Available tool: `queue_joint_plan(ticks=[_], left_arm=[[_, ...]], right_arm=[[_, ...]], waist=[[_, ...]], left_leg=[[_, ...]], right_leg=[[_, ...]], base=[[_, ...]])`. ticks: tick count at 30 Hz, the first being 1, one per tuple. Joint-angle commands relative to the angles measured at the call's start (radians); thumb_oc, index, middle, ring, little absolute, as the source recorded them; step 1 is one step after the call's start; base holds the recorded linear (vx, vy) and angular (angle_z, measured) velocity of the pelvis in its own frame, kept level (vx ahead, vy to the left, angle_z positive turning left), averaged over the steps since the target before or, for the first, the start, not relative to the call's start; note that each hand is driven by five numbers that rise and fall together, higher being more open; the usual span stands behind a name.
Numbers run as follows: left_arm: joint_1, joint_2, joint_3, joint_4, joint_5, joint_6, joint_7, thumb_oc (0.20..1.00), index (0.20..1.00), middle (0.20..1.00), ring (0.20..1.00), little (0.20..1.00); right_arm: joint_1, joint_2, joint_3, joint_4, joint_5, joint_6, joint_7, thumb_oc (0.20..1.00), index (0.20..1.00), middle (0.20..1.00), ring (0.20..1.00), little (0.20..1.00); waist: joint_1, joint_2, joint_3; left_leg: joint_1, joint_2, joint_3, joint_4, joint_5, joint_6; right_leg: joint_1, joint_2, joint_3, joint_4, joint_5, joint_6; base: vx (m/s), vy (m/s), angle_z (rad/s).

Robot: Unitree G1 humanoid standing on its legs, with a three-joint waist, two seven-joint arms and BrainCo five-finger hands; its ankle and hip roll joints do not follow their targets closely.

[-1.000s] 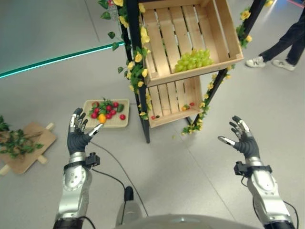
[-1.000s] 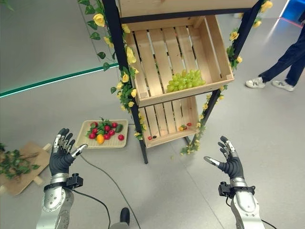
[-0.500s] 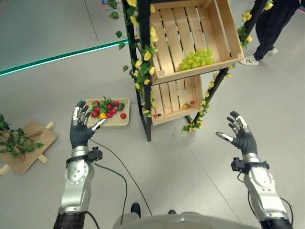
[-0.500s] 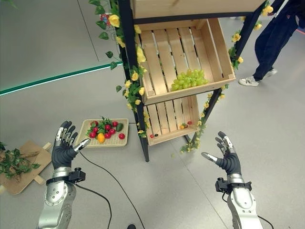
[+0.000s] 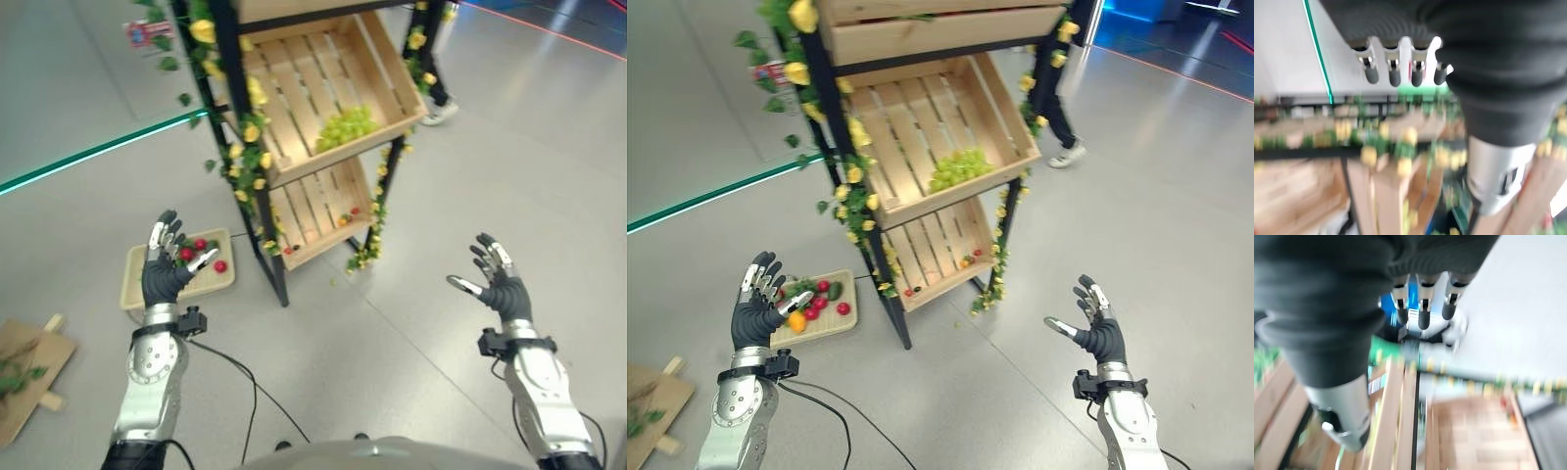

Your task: Pick up the fruits from the basket on one side to the basket on the other side

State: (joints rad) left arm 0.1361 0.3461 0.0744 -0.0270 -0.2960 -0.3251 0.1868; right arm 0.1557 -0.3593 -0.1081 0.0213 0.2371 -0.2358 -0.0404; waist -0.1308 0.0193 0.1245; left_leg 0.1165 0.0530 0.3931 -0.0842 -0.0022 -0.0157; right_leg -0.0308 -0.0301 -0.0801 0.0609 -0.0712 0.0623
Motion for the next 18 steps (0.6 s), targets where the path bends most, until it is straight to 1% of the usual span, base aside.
queue_joint_plan(ticks=[1, 3, 4, 5, 6, 7, 8, 9, 10, 11, 12, 13, 14, 15, 16, 17, 18], left_arm=[[-0.054, 0.037, 0.019, -0.065, 0.023, -0.073, -0.033, 1.000, 1.000, 1.000, 1.000, 1.000], [-0.068, 0.045, 0.004, -0.057, 0.015, -0.068, -0.054, 1.000, 1.000, 1.000, 1.000, 1.000], [-0.085, 0.041, -0.009, -0.045, 0.006, -0.067, -0.054, 1.000, 1.000, 1.000, 1.000, 1.000], [-0.088, 0.042, -0.009, -0.041, 0.006, -0.069, -0.055, 1.000, 1.000, 1.000, 1.000, 1.000], [-0.113, 0.023, -0.036, -0.021, -0.019, -0.065, -0.057, 1.000, 1.000, 1.000, 1.000, 1.000], [-0.124, 0.019, -0.051, -0.015, -0.027, -0.059, -0.061, 1.000, 1.000, 1.000, 1.000, 1.000], [-0.126, 0.019, -0.052, -0.013, -0.028, -0.060, -0.062, 1.000, 1.000, 1.000, 1.000, 1.000], [-0.137, 0.021, -0.059, -0.015, -0.025, -0.060, -0.062, 1.000, 1.000, 1.000, 1.000, 1.000], [-0.157, 0.014, -0.084, -0.019, -0.013, -0.060, -0.043, 1.000, 1.000, 1.000, 1.000, 1.000], [-0.158, 0.014, -0.084, -0.019, -0.012, -0.060, -0.042, 1.000, 1.000, 1.000, 1.000, 1.000], [-0.155, 0.009, -0.086, -0.028, -0.009, -0.056, -0.039, 1.000, 1.000, 1.000, 1.000, 1.000], [-0.160, 0.005, -0.089, -0.033, -0.008, -0.057, -0.031, 1.000, 1.000, 1.000, 1.000, 1.000], [-0.160, 0.005, -0.089, -0.032, -0.008, -0.057, -0.031, 1.000, 1.000, 1.000, 1.000, 1.000], [-0.154, 0.010, -0.083, -0.039, 0.001, -0.060, -0.027, 1.000, 1.000, 1.000, 1.000, 1.000], [-0.144, 0.024, -0.084, -0.041, 0.025, -0.065, -0.018, 1.000, 1.000, 1.000, 1.000, 1.000], [-0.145, 0.024, -0.084, -0.041, 0.026, -0.066, -0.018, 1.000, 1.000, 1.000, 1.000, 1.000], [-0.141, 0.033, -0.087, -0.044, 0.031, -0.065, -0.008, 1.000, 1.000, 1.000, 1.000, 1.000]], right_arm=[[-0.039, -0.025, -0.042, -0.064, -0.005, -0.072, -0.027, 1.000, 1.000, 1.000, 1.000, 1.000], [-0.035, -0.024, -0.045, -0.058, -0.010, -0.069, -0.026, 1.000, 1.000, 1.000, 1.000, 1.000], [-0.033, -0.025, -0.044, -0.064, -0.002, -0.070, -0.025, 1.000, 1.000, 1.000, 1.000, 1.000], [-0.032, -0.025, -0.045, -0.066, -0.001, -0.069, -0.024, 1.000, 1.000, 1.000, 1.000, 1.000], [-0.032, -0.032, -0.039, -0.091, 0.028, -0.077, -0.015, 1.000, 1.000, 1.000, 1.000, 1.000], [-0.029, -0.037, -0.034, -0.104, 0.045, -0.082, -0.010, 1.000, 1.000, 1.000, 1.000, 1.000], [-0.028, -0.036, -0.035, -0.106, 0.046, -0.081, -0.010, 1.000, 1.000, 1.000, 1.000, 1.000], [-0.024, -0.037, -0.035, -0.118, 0.068, -0.086, -0.006, 1.000, 1.000, 1.000, 1.000, 1.000], [-0.028, -0.049, -0.023, -0.123, 0.080, -0.085, -0.016, 1.000, 1.000, 1.000, 1.000, 1.000], [-0.028, -0.049, -0.024, -0.123, 0.079, -0.084, -0.016, 1.000, 1.000, 1.000, 1.000, 1.000], [-0.025, -0.049, -0.018, -0.125, 0.075, -0.078, -0.019, 1.000, 1.000, 1.000, 1.000, 1.000], [-0.015, -0.047, -0.010, -0.116, 0.074, -0.079, -0.022, 1.000, 1.000, 1.000, 1.000, 1.000], [-0.015, -0.047, -0.010, -0.117, 0.074, -0.079, -0.022, 1.000, 1.000, 1.000, 1.000, 1.000], [-0.018, -0.047, -0.004, -0.113, 0.073, -0.080, -0.018, 1.000, 1.000, 1.000, 1.000, 1.000], [-0.012, -0.055, 0.017, -0.109, 0.056, -0.084, -0.010, 1.000, 1.000, 1.000, 1.000, 1.000], [-0.012, -0.055, 0.017, -0.109, 0.056, -0.084, -0.010, 1.000, 1.000, 1.000, 1.000, 1.000], [-0.013, -0.056, 0.044, -0.091, 0.050, -0.085, -0.010, 1.000, 1.000, 1.000, 1.000, 1.000]], waist=[[0.011, -0.007, 0.016], [-0.020, -0.016, 0.014], [-0.040, -0.023, 0.012], [-0.038, -0.022, 0.013], [-0.056, -0.032, 0.018], [-0.061, -0.043, 0.022], [-0.059, -0.040, 0.025], [-0.057, -0.056, 0.038], [-0.042, -0.073, 0.058], [-0.041, -0.075, 0.057], [-0.037, -0.078, 0.051], [-0.029, -0.077, 0.048], [-0.028, -0.079, 0.046], [-0.019, -0.073, 0.044], [0.022, -0.062, 0.051], [0.023, -0.063, 0.050], [0.072, -0.064, 0.058]], left_leg=[[-0.012, 0.039, 0.023, 0.191, -0.174, -0.002], [-0.003, 0.050, 0.044, 0.239, -0.185, -0.009], [-0.021, 0.067, 0.048, 0.306, -0.190, -0.017], [-0.027, 0.073, 0.049, 0.319, -0.196, -0.019], [-0.074, 0.148, 0.041, 0.519, -0.119, -0.072], [-0.098, 0.181, 0.021, 0.605, -0.057, -0.089], [-0.103, 0.192, 0.016, 0.619, -0.057, -0.097], [-0.145, 0.207, -0.007, 0.701, 0.003, -0.095], [-0.200, 0.134, -0.133, 0.772, -0.001, -0.086], [-0.202, 0.131, -0.131, 0.770, 0.004, -0.084], [-0.218, 0.096, -0.176, 0.734, -0.016, -0.069], [-0.264, 0.037, -0.253, 0.635, -0.061, -0.043], [-0.264, 0.034, -0.251, 0.629, -0.055, -0.042], [-0.263, 0.012, -0.294, 0.528, -0.067, -0.030], [-0.286, -0.035, -0.463, 0.354, -0.006, -0.038], [-0.283, -0.035, -0.462, 0.341, 0.005, -0.039], [-0.316, -0.109, -0.697, 0.265, 0.054, -0.052]], right_leg=[[-0.021, -0.129, -0.228, 0.077, -0.028, 0.082], [-0.031, -0.114, -0.195, 0.089, -0.044, 0.077], [-0.024, -0.099, -0.163, 0.078, -0.052, 0.065], [-0.024, -0.095, -0.161, 0.077, -0.053, 0.062], [0.012, -0.042, -0.119, 0.048, -0.066, 0.016], [0.041, -0.016, -0.090, 0.029, -0.073, -0.007], [0.046, -0.007, -0.090, 0.024, -0.071, -0.013], [0.062, 0.011, -0.066, 0.003, -0.050, -0.042], [0.081, 0.033, 0.013, -0.012, -0.044, -0.067], [0.078, 0.030, 0.014, -0.014, -0.040, -0.066], [0.087, 0.039, 0.052, -0.021, -0.041, -0.067], [0.110, 0.054, 0.116, -0.024, -0.040, -0.056], [0.107, 0.051, 0.117, -0.026, -0.037, -0.055], [0.116, 0.062, 0.150, -0.030, -0.040, -0.046], [0.131, 0.091, 0.226, -0.028, -0.044, -0.036], [0.128, 0.090, 0.226, -0.028, -0.040, -0.036], [0.152, 0.133, 0.338, -0.027, -0.044, -0.027]], base=[[0.05, -0.174, -2.29], [0.12, -0.226, -1.50], [0.09, -0.199, -0.80], [0.16, -0.421, -0.62], [0.17, -0.478, -0.21], [0.17, -0.493, -0.18], [0.01, -0.352, -0.57], [-0.01, -0.309, -0.88], [-0.02, -0.286, -1.05], [0.08, -0.139, -1.01], [0.19, -0.054, -1.32], [0.19, -0.054, -1.13], [0.21, -0.005, -1.06], [0.22, 0.067, -1.01], [0.21, 0.061, -1.10], [0.29, 0.007, -1.66], [0.16, -0.028, -1.92]])
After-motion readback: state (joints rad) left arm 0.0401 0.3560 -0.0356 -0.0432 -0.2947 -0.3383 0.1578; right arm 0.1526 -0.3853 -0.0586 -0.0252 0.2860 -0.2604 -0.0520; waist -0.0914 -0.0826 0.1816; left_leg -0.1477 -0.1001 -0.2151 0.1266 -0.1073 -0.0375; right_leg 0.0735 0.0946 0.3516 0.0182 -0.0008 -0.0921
